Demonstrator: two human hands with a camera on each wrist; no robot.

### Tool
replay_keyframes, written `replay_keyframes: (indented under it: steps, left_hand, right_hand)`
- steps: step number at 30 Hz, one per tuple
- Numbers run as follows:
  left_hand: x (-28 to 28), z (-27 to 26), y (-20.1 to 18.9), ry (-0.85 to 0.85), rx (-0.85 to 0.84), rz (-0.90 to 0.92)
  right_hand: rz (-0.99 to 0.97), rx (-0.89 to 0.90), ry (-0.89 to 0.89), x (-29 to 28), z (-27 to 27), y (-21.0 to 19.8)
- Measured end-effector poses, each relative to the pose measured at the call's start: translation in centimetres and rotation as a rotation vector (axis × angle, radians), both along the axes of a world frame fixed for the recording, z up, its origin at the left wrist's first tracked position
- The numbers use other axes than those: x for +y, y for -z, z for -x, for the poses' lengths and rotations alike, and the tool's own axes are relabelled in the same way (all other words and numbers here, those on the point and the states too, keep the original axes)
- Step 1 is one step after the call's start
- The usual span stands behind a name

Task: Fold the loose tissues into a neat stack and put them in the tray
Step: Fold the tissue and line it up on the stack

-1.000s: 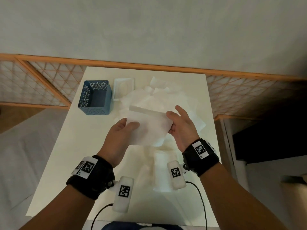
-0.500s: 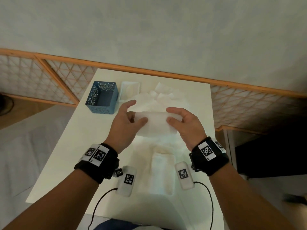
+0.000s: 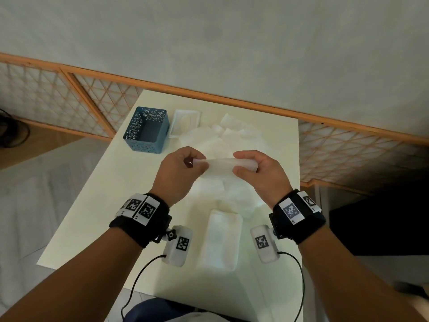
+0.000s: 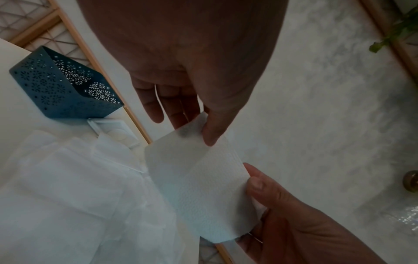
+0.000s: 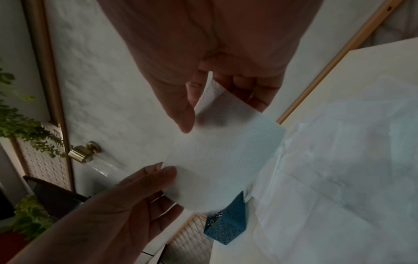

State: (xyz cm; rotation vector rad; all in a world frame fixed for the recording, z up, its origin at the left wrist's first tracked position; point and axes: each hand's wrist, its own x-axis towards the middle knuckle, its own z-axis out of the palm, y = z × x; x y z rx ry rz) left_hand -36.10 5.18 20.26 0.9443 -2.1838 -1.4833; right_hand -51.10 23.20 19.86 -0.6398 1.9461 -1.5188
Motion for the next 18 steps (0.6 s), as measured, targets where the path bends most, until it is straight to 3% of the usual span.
replay_keyframes:
  steps: [9, 13, 18]
  left_hand:
    - [-2.3, -1.0, 0.8, 0.092, -0.046, 0.066]
    - [-3.7, -1.4, 0.3, 0.218, -0.033, -0.043]
    - [-4.9, -1.7, 0.3, 0.315, -0.015, -0.061]
  right_hand:
    - [-0.105, 0.129, -0.027, -1.1, -0.9, -0.1]
    - [-0.321, 0.383, -0.021, -1.9, -2.0, 0.3]
    - [-0.359, 0.495, -0.088, -3.9, -4.7, -0.3]
